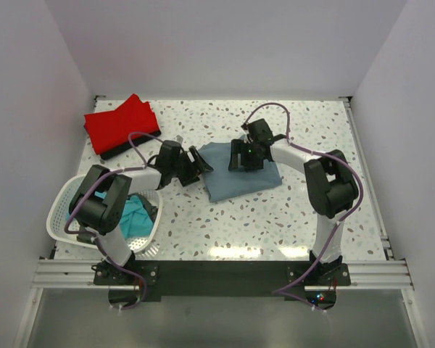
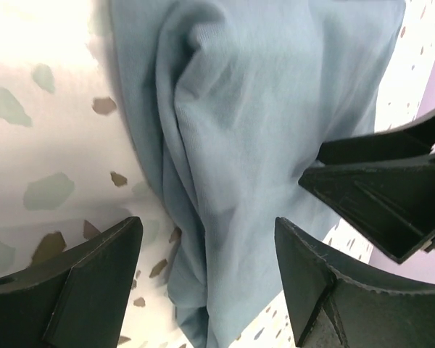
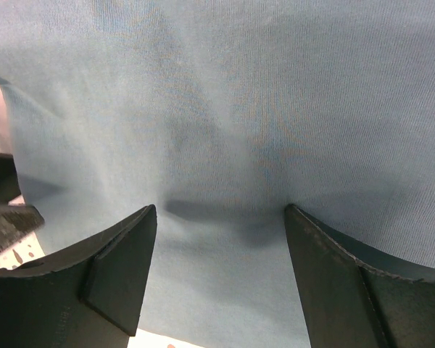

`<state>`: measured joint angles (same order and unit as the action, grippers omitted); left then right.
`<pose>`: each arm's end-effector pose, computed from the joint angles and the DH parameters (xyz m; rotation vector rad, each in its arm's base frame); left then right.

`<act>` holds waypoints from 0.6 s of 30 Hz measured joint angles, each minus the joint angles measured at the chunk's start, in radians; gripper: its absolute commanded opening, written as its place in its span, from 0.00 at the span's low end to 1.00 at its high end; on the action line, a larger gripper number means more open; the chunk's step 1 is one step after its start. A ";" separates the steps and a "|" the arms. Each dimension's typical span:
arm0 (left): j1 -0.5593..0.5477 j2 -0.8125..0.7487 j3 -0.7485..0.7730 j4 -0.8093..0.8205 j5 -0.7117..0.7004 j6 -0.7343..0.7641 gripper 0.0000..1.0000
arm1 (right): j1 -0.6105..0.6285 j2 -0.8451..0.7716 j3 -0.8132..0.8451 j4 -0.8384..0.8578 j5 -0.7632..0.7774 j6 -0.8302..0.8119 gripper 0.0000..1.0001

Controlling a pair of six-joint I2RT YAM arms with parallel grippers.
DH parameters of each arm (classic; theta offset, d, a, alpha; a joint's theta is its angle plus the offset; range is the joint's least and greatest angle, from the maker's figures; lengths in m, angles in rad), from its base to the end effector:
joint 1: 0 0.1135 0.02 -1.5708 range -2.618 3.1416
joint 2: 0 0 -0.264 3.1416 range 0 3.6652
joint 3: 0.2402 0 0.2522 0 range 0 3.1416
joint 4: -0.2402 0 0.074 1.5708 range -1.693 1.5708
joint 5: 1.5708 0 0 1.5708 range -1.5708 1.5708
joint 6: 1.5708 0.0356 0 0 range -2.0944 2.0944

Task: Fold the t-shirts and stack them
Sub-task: Fold the tshirt, then neatly place the folded tshirt to the corner

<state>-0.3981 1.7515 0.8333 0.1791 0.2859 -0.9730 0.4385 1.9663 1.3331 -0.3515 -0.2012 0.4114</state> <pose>0.3130 -0.1425 0.1422 -0.5553 2.4376 -0.9755 0.3726 0.1826 0.1698 -0.1158 2.6300 0.5693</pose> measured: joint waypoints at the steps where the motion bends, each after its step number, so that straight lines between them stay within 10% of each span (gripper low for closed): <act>1: 0.003 0.000 -0.006 0.018 -0.014 -0.006 0.79 | 0.000 0.000 0.000 0.000 0.000 0.000 0.75; 18: 0.071 0.134 0.075 0.212 -0.084 -0.011 0.80 | 0.000 0.000 0.000 0.000 0.000 -0.001 0.75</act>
<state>-0.3275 1.8851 0.9081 0.3912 0.2016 -0.9844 0.4385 1.9663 1.3331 -0.3519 -0.2012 0.4107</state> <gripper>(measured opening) 0.796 0.753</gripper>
